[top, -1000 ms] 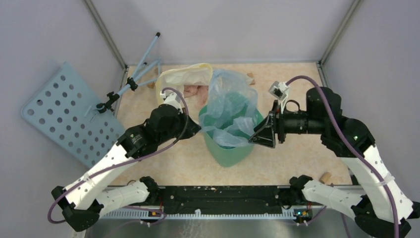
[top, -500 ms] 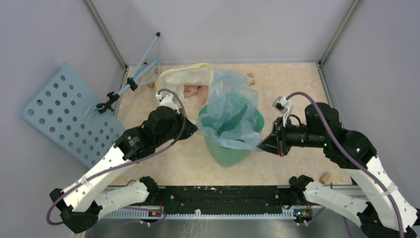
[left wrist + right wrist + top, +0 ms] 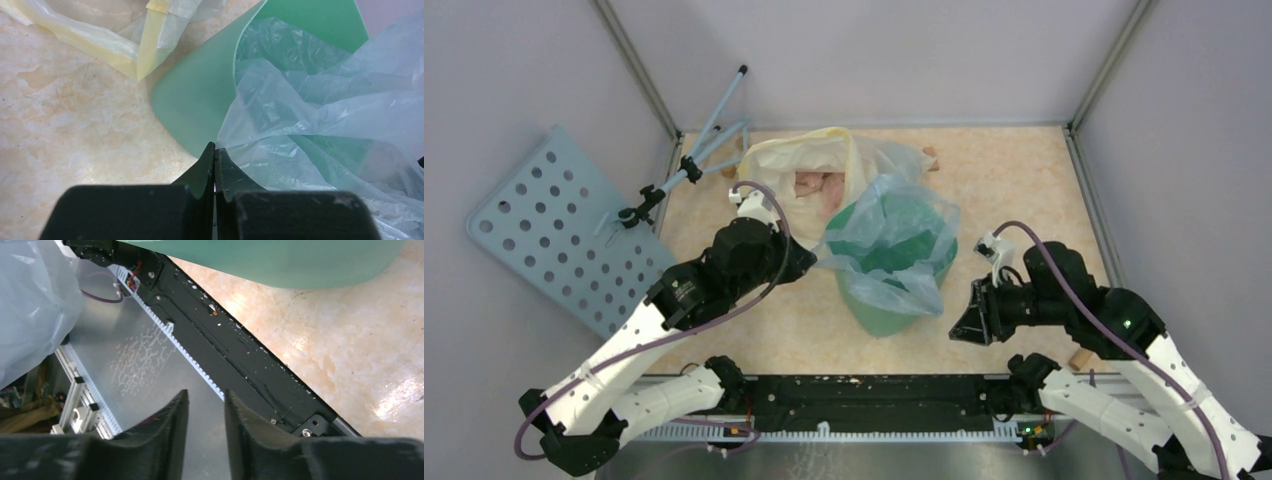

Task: Put the trash bags into the trash bin
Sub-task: Place the trash bag in the trash bin.

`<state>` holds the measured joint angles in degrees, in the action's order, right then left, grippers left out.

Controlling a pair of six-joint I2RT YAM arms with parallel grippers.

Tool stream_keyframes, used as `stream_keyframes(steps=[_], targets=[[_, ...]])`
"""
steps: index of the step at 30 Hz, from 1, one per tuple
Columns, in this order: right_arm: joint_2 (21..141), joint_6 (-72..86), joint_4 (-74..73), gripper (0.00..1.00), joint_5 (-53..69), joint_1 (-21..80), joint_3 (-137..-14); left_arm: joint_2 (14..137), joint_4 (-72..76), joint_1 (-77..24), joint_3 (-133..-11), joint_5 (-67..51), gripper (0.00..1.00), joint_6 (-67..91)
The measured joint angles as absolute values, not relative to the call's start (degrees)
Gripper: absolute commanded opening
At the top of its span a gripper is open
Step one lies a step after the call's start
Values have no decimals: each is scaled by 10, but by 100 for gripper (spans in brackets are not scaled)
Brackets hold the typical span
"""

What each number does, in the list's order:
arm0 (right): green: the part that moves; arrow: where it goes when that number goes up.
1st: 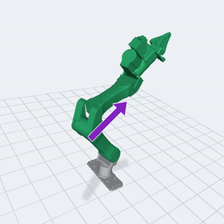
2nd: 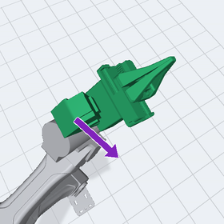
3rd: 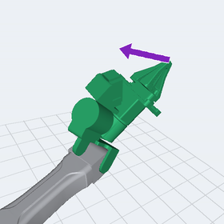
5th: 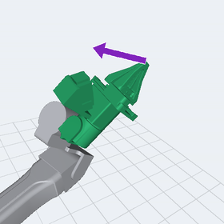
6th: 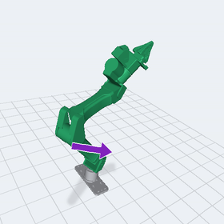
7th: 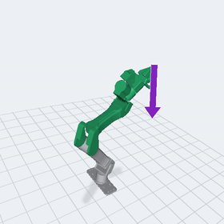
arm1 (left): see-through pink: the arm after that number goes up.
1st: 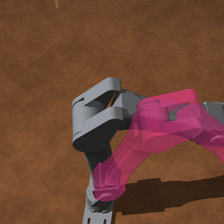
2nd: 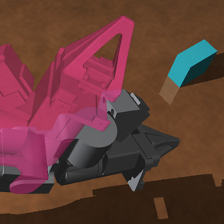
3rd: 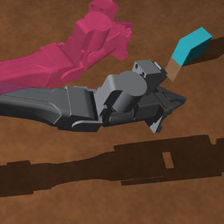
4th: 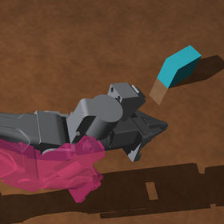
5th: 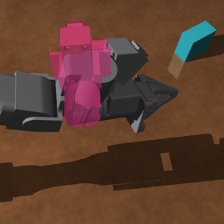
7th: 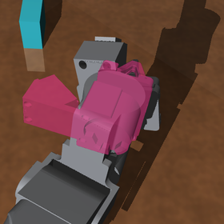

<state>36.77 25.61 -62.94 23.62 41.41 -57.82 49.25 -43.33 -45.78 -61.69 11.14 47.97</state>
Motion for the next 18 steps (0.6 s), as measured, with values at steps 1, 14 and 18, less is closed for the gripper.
stream_keyframes(steps=[1, 14, 18], targets=[[366, 258, -626, 46, 236, 414, -578, 493, -433, -458, -617, 109, 0, 480], [350, 275, -524, 71, 281, 414, -666, 492, -428, -457, -613, 88, 0, 479], [355, 291, -477, 71, 284, 414, -688, 492, -425, -457, -613, 87, 0, 479]])
